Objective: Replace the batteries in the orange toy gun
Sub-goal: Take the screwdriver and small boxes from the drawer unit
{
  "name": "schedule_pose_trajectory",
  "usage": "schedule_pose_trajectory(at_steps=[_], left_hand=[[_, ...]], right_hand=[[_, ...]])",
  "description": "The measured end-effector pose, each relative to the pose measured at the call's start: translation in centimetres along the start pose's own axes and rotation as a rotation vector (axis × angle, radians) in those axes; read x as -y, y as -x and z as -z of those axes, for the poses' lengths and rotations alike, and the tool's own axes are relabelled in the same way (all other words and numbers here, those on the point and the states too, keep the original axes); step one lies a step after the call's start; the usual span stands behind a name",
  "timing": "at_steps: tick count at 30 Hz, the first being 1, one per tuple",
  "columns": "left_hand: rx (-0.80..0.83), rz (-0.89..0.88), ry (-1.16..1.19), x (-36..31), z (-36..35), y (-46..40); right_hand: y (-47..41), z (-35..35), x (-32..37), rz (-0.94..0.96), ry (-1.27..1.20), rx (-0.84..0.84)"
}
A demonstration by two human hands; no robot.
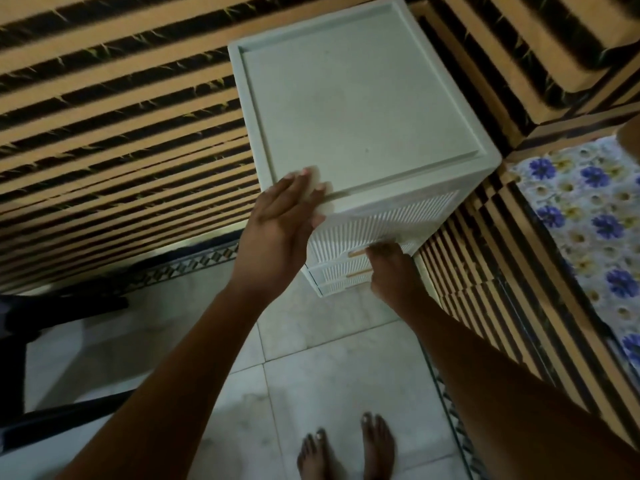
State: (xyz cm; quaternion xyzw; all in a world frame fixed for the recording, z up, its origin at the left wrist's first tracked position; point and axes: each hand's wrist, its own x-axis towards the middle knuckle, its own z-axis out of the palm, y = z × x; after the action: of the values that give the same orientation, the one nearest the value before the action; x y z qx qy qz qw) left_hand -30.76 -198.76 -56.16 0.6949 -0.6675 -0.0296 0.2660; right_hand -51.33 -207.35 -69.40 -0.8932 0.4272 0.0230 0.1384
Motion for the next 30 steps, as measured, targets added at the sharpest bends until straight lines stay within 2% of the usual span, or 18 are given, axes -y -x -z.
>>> schedule_pose_trajectory(at_steps=[3, 7, 11, 18, 21, 25, 30], left_hand=[[0.024, 0.024, 0.019, -0.2, 0.3, -0.1], [0.080, 0.048, 0.040, -0.9, 1.4, -0.6], [0.200, 0.096, 0.004, -1.4, 2.4, -1.4], [0.405, 0.145, -0.086, -3.3, 4.5, -2.8], [0.443, 0.163, -0.112, -3.9, 4.9, -3.1], [0.448, 0.179, -0.129, -3.6, 4.9, -3.2], [0.386, 0.238, -0.140, -3.7, 4.3, -2.8]], right_hand=[[1.4, 0.0, -0.4, 0.053, 0.099, -0.079], [6.2, 0.8, -0.8, 0.120, 0.072, -0.195], [11.6, 2.7, -0.4, 0.102, 0.054, -0.303], [17.6, 7.8, 1.0, 0.134, 0.119, -0.730], [16.4, 10.0, 1.4, 0.139, 0.152, -0.758], [13.4, 9.7, 1.3, 0.162, 0.151, -0.707], [8.1, 9.7, 2.0, 0.045, 0.128, -0.705]])
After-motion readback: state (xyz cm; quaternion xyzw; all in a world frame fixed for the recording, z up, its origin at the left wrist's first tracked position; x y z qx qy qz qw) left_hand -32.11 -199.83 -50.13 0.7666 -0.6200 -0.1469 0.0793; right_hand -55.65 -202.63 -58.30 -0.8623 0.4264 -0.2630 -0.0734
